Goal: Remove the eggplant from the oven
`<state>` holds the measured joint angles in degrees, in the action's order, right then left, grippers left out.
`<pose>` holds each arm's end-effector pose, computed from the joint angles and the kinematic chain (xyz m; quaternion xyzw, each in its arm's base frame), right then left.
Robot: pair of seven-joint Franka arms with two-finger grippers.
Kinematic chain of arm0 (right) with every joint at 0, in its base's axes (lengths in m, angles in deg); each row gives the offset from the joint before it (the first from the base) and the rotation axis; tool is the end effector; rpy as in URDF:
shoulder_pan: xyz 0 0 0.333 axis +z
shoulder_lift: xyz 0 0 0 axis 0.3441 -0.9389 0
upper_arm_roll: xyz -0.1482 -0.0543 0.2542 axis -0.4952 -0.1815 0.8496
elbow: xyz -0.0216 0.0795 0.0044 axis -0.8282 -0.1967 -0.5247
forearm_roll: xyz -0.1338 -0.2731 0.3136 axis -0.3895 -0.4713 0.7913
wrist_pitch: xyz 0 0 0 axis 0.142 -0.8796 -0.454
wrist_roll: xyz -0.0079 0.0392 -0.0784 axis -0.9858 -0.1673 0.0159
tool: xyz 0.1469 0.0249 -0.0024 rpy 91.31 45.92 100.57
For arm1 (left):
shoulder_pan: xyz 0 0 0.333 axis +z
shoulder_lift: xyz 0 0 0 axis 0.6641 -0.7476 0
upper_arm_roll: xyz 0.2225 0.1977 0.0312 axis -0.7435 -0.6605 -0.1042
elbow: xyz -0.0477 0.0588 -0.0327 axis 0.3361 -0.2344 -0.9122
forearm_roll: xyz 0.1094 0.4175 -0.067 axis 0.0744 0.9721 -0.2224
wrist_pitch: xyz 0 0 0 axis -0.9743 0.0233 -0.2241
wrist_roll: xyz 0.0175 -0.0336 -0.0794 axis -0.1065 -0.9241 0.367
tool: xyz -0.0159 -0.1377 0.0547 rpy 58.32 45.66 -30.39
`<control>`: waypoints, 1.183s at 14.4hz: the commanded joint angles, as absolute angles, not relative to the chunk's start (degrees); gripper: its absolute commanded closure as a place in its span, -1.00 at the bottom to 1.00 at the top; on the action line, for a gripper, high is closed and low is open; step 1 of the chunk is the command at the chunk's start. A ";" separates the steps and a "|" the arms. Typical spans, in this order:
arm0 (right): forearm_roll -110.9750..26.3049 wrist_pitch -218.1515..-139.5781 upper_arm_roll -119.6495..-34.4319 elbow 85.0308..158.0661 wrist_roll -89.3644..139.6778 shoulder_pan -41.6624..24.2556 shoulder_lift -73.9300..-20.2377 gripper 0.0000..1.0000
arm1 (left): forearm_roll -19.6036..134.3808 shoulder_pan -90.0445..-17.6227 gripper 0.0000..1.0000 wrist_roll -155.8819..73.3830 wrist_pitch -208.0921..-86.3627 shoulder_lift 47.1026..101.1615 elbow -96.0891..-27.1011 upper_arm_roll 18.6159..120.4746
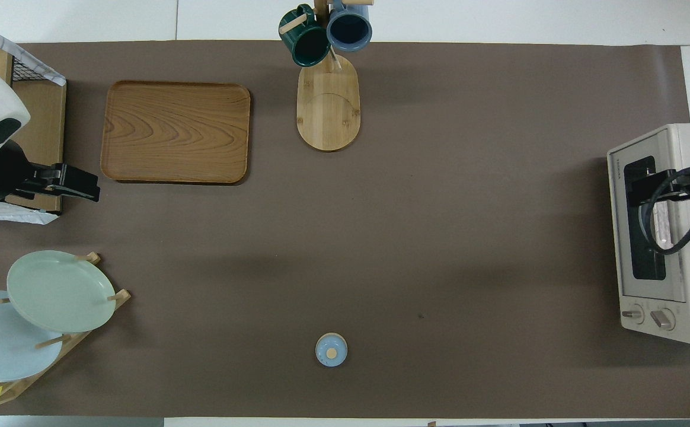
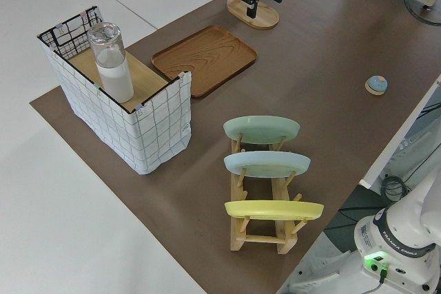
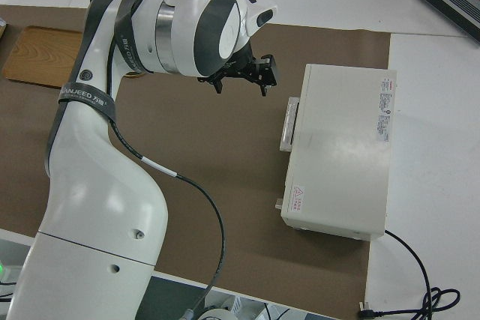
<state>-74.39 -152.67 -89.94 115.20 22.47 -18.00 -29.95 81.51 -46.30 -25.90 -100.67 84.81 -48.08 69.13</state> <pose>0.5828 -0.0407 0.5225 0.9991 0.0168 -0.0375 0.0082 0.5871 -0.0782 0.5253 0.9976 -0.0622 -0.0281 0.0076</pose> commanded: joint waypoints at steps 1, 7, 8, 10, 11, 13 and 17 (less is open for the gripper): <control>-73.45 -153.11 -89.78 115.62 21.99 -18.19 -29.28 -1.00 | 82.26 -45.57 -1.00 -25.28 -99.55 85.16 -47.58 69.51; -73.01 -153.73 -90.22 115.97 23.22 -19.07 -28.93 -1.00 | 82.26 -45.66 -1.00 -25.28 -99.55 85.16 -47.58 69.51; -72.84 -153.99 -90.30 116.84 23.57 -19.07 -28.49 -0.11 | 82.26 -45.57 -1.00 -25.19 -99.55 85.16 -47.58 69.51; -72.84 -158.88 -90.22 121.57 23.23 -18.11 -26.57 1.00 | 82.26 -45.66 -1.00 -25.28 -99.55 85.16 -47.58 69.51; -73.01 -162.31 -90.22 125.16 22.96 -18.19 -25.34 1.00 | 82.26 -45.57 -1.00 -25.28 -99.55 85.16 -47.58 69.51; -73.97 -168.73 -90.39 130.02 23.31 -19.42 -24.19 1.00 | 82.26 -45.66 -1.00 -25.28 -99.55 85.16 -47.58 69.51; -75.91 -169.90 -90.39 133.54 19.73 -22.76 -24.80 1.00 | 82.26 -45.66 -1.00 -25.28 -99.55 85.16 -47.58 69.51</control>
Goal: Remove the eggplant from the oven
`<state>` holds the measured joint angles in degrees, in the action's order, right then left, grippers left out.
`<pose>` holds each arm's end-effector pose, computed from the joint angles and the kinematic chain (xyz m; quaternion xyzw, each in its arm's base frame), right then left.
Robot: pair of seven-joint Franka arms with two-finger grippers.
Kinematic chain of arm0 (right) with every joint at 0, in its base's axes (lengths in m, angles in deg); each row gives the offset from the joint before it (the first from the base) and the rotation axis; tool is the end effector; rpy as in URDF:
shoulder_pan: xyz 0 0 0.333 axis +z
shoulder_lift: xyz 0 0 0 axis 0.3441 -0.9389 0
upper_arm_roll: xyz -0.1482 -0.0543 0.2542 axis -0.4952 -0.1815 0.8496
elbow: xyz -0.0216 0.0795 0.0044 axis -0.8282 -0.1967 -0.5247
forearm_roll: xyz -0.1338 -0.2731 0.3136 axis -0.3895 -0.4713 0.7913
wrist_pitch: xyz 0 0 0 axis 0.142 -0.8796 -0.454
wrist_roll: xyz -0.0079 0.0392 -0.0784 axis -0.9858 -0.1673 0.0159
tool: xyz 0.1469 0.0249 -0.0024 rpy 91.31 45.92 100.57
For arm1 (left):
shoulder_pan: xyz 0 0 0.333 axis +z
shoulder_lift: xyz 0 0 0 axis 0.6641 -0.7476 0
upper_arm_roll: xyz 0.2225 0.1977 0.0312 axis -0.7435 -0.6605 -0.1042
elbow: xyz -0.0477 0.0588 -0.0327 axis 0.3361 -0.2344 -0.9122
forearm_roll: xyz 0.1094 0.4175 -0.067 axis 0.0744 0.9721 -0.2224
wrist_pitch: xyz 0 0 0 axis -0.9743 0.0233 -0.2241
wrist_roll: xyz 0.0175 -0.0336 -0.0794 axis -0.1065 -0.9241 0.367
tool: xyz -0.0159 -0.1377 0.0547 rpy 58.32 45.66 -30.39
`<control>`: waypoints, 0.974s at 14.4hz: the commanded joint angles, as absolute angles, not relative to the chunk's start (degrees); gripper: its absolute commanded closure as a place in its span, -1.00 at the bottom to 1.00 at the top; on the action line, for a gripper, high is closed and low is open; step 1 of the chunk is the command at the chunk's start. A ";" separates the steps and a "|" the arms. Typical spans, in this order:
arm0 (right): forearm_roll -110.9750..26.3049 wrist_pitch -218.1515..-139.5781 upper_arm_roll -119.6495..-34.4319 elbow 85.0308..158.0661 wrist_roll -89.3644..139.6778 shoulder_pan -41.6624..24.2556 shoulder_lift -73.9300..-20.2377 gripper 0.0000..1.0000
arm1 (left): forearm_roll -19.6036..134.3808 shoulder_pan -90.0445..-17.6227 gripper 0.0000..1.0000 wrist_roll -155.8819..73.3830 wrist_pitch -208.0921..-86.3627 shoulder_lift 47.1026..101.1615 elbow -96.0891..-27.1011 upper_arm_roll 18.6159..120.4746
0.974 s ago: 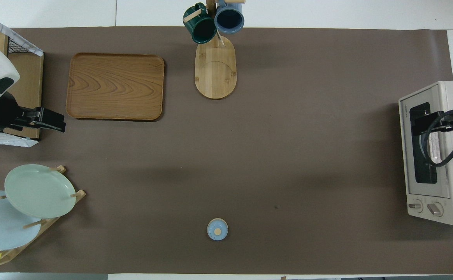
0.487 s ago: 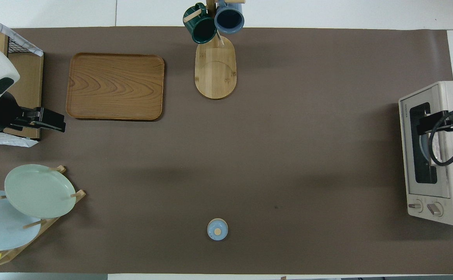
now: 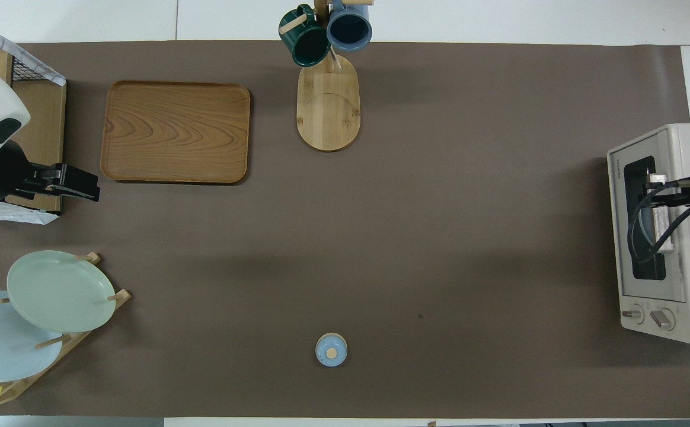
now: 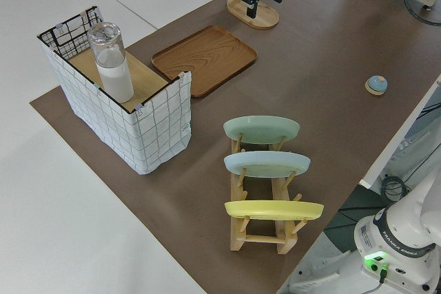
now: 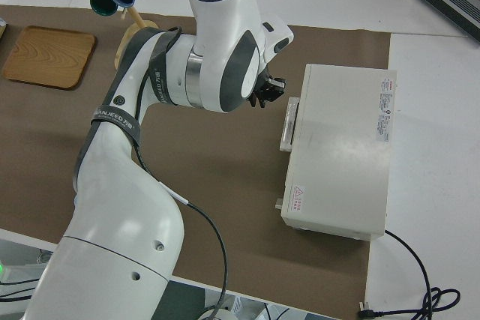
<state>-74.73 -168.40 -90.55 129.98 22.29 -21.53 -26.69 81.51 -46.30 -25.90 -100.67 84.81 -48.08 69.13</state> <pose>0.5721 -0.0820 0.4443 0.9998 -0.0169 -0.0013 0.0100 0.5871 -0.0782 0.5253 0.9976 -0.0622 -0.0281 0.0076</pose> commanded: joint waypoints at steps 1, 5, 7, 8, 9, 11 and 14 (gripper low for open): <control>-77.74 -169.99 -90.31 133.64 19.62 -22.85 -24.97 1.00 | 82.26 -45.57 -1.00 -25.28 -99.55 85.16 -47.58 69.51; -80.66 -171.30 -90.31 134.78 19.35 -23.03 -25.68 1.00 | 82.26 -45.66 -1.00 -25.28 -99.55 85.16 -47.58 69.51; -82.49 -171.66 -90.31 134.95 19.44 -23.38 -25.77 1.00 | 82.26 -45.57 -1.00 -25.28 -99.55 85.16 -47.58 69.51; -82.94 -171.74 -90.31 135.30 19.44 -23.47 -25.85 1.00 | 82.26 -45.57 -1.00 -25.28 -99.55 85.16 -47.58 69.51; -83.03 -172.79 -90.31 135.83 19.53 -23.47 -25.77 1.00 | 82.26 -45.57 -1.00 -25.28 -99.55 85.16 -47.58 69.51; -83.12 -173.68 -90.31 136.80 19.88 -23.82 -25.77 1.00 | 82.26 -45.66 -1.00 -25.28 -99.55 85.16 -47.58 69.51; -83.12 -173.77 -90.31 137.94 20.85 -24.52 -25.77 1.00 | 82.26 -45.66 -1.00 -25.28 -99.55 85.16 -47.58 69.51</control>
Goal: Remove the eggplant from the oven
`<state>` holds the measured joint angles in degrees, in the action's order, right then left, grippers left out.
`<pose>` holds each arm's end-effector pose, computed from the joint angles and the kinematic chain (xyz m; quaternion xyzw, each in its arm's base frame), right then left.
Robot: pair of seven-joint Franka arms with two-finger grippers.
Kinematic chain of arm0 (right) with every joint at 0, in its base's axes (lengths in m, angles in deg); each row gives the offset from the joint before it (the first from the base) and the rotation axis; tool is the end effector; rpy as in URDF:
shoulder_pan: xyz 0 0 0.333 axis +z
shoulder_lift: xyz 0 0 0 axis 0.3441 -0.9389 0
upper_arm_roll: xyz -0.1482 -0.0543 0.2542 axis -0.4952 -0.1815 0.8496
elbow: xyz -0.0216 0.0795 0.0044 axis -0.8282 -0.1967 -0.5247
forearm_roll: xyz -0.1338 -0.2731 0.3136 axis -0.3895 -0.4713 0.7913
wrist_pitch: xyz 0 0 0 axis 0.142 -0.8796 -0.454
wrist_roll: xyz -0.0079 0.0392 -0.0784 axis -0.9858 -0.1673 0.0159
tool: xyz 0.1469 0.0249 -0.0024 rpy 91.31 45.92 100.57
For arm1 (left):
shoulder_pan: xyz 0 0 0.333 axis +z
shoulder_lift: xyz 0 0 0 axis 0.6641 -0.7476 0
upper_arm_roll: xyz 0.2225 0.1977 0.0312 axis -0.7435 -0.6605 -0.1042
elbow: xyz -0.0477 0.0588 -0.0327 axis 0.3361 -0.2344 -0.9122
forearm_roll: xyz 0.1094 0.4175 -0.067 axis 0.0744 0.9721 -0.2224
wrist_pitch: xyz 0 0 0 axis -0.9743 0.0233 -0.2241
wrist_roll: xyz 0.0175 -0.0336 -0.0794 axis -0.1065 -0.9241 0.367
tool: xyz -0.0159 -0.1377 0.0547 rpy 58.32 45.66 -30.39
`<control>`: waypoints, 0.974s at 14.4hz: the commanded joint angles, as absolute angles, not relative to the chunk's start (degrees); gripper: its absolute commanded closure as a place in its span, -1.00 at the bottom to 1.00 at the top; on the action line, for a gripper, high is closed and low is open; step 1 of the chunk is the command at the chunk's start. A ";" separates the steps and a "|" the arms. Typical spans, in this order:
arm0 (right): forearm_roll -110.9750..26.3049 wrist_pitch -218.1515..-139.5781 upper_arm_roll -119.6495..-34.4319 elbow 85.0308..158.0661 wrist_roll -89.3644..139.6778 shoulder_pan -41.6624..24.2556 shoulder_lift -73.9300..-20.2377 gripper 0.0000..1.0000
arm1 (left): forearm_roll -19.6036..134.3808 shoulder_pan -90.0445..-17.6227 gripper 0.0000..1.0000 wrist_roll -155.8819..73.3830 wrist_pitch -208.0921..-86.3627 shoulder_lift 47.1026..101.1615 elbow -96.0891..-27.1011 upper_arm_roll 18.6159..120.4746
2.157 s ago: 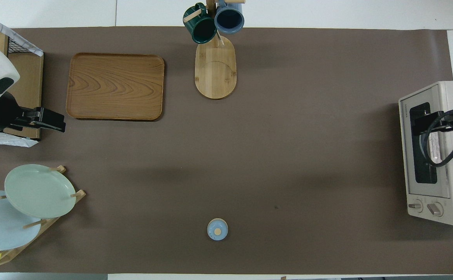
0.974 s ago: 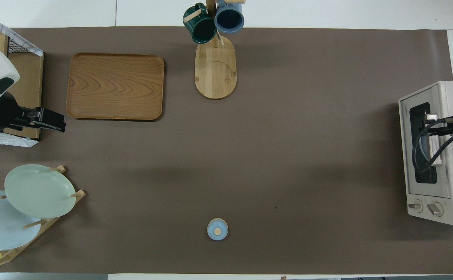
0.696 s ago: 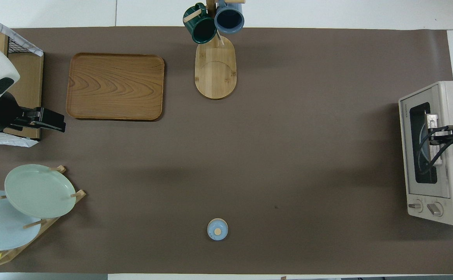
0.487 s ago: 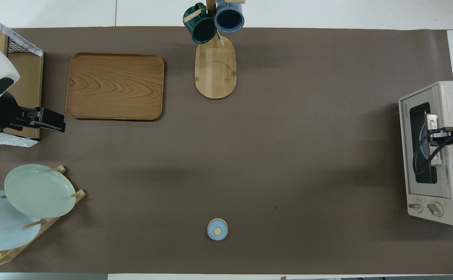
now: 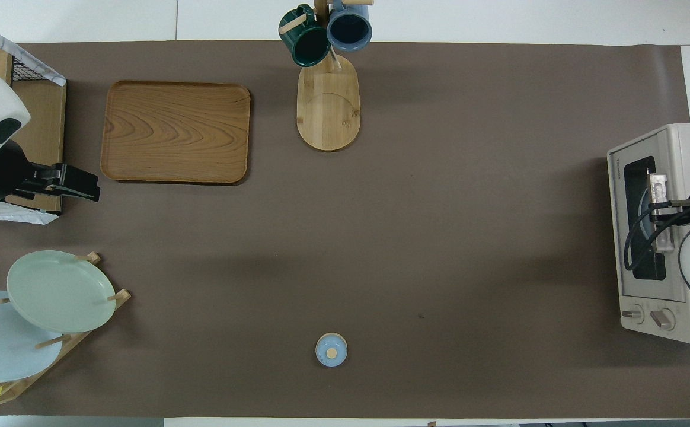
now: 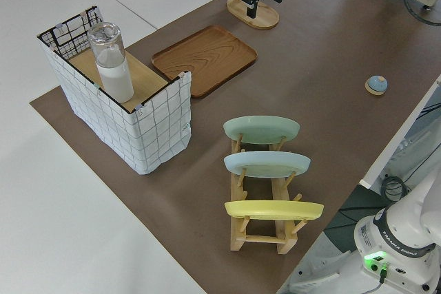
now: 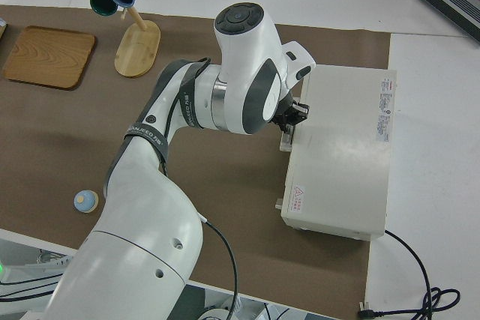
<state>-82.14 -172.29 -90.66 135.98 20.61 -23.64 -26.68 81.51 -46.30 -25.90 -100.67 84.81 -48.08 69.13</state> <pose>0.5543 -0.1150 0.3971 0.9971 -0.0255 -0.0264 0.0669 0.5871 -0.0782 0.5253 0.9976 -0.0622 -0.0281 0.0076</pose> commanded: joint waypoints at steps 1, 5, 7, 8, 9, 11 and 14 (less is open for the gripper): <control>-83.12 -173.77 -90.31 137.94 21.72 -24.52 -25.77 1.00 | 82.26 -45.57 -1.00 -25.28 -99.55 85.16 -47.58 69.51; -83.03 -175.68 -90.13 138.56 22.17 -23.91 -26.38 1.00 | 82.26 -45.57 -1.00 -25.28 -99.55 85.16 -47.58 69.51; -83.03 -177.54 -90.13 139.08 22.52 -23.82 -26.73 1.00 | 82.26 -45.66 -1.00 -25.28 -99.55 85.16 -47.58 69.51; -82.86 -178.24 -90.13 139.17 22.35 -23.56 -27.34 1.00 | 82.26 -45.57 -1.00 -25.28 -99.55 85.16 -47.58 69.51; -82.60 -179.21 -90.04 139.26 22.17 -22.77 -28.04 1.00 | 82.26 -45.66 -1.00 -25.28 -99.55 85.16 -47.58 69.51; -82.24 -181.14 -90.04 139.52 21.99 -20.93 -28.93 1.00 | 82.26 -45.66 -1.00 -25.28 -99.55 85.16 -47.58 69.51; -82.07 -182.99 -90.04 139.70 21.73 -19.43 -30.50 1.00 | 82.26 -45.66 -1.00 -25.28 -99.55 85.16 -47.58 69.51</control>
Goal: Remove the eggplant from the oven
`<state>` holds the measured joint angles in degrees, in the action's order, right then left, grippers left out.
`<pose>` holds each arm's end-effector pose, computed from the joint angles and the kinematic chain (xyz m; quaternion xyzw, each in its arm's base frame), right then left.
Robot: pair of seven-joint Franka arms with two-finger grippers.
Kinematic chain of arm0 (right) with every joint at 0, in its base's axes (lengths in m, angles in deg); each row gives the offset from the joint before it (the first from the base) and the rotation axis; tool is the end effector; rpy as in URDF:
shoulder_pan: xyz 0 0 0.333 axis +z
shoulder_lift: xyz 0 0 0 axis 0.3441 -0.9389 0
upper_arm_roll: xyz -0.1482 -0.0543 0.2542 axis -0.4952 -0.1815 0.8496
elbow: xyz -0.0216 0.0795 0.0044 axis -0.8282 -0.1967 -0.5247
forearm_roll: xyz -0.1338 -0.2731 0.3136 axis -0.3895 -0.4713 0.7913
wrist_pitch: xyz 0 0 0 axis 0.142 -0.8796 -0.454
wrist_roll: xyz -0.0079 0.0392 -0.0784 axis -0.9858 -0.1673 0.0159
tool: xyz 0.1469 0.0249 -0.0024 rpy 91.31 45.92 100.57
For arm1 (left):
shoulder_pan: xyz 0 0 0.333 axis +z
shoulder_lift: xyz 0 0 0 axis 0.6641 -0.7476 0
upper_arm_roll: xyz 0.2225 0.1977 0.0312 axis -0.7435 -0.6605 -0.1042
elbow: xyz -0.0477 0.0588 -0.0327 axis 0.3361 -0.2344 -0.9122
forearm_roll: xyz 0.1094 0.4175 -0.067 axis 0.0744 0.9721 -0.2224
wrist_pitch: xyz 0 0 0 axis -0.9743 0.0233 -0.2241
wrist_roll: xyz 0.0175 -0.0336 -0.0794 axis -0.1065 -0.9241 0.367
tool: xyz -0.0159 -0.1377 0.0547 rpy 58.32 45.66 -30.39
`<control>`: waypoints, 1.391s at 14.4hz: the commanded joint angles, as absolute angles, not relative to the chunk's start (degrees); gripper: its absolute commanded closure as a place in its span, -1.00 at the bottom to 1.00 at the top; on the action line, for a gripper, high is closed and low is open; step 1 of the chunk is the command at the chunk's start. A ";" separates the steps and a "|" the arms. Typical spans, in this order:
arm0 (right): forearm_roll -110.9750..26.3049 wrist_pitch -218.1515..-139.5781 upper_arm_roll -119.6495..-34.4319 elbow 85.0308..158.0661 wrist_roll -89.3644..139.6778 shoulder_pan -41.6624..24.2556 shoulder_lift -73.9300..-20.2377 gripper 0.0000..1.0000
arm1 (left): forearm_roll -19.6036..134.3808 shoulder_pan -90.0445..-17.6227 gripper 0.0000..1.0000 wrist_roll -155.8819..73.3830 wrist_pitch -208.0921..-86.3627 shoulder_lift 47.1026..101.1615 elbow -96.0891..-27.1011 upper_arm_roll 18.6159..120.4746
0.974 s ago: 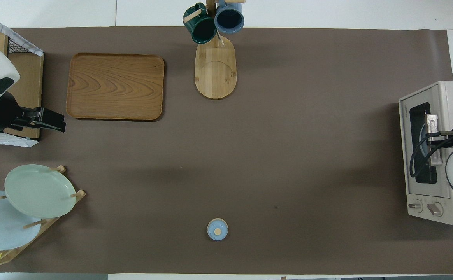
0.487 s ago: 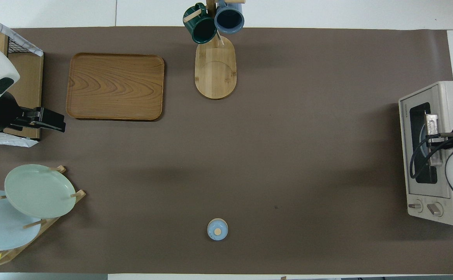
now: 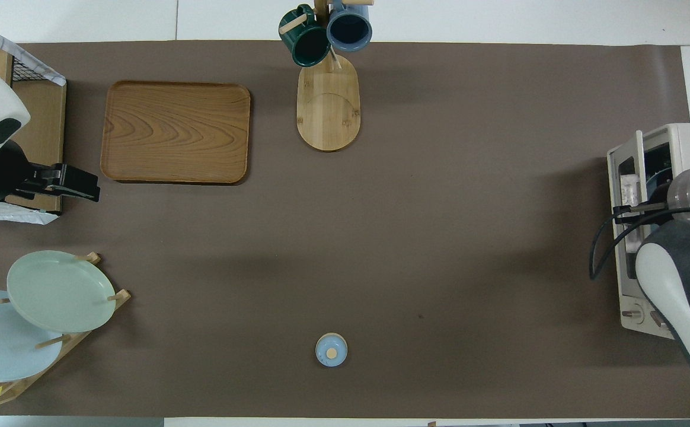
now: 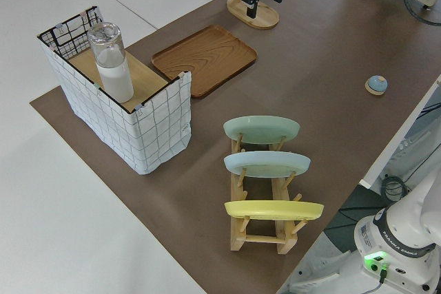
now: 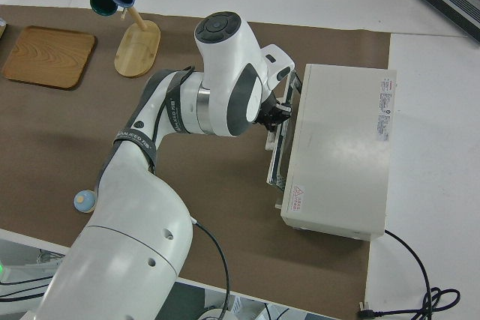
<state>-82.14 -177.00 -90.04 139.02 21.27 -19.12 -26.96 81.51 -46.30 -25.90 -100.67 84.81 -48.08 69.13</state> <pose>0.5618 -0.0628 0.3742 0.9972 0.0300 -0.0115 0.0673 0.5871 -0.0782 0.5253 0.9976 -0.0622 -0.0281 0.0076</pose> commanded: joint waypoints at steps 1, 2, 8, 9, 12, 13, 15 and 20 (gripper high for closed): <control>-82.07 -184.56 -90.04 140.48 21.73 -19.34 -30.77 1.00 | 82.26 -45.57 -1.00 -25.28 -99.55 85.16 -47.58 69.51; -82.07 -186.14 -89.96 141.19 21.73 -19.34 -31.38 1.00 | 82.26 -45.66 -1.00 -25.28 -99.55 85.16 -47.58 69.51; -79.16 -192.74 -89.78 143.30 20.68 -17.32 -34.38 1.00 | 82.26 -45.57 -1.00 -25.28 -99.55 85.16 -47.58 69.51; -79.08 -193.80 -89.78 143.74 20.15 -16.71 -34.64 1.00 | 82.26 -45.57 -1.00 -25.28 -99.55 85.16 -47.58 69.51; -79.08 -197.05 -89.78 145.32 19.44 -16.61 -36.04 1.00 | 82.26 -45.66 -1.00 -25.28 -99.55 85.16 -47.58 69.51; -79.08 -198.10 -89.78 145.59 19.44 -16.61 -36.57 1.00 | 82.26 -45.66 -1.00 -25.28 -99.55 85.16 -47.58 69.51; -79.08 -201.70 -89.78 147.34 19.44 -16.61 -37.36 1.00 | 82.26 -45.66 -1.00 -25.28 -99.55 85.16 -47.58 69.59; -78.73 -205.05 -89.78 149.10 18.04 -16.61 -39.30 1.00 | 82.26 -45.66 -1.00 -25.28 -99.46 85.16 -47.58 69.51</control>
<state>-77.24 -203.56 -88.23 149.18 17.71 -14.26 -38.51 81.51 -46.30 -25.90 -100.66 84.81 -48.08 69.13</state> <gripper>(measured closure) 0.991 0.000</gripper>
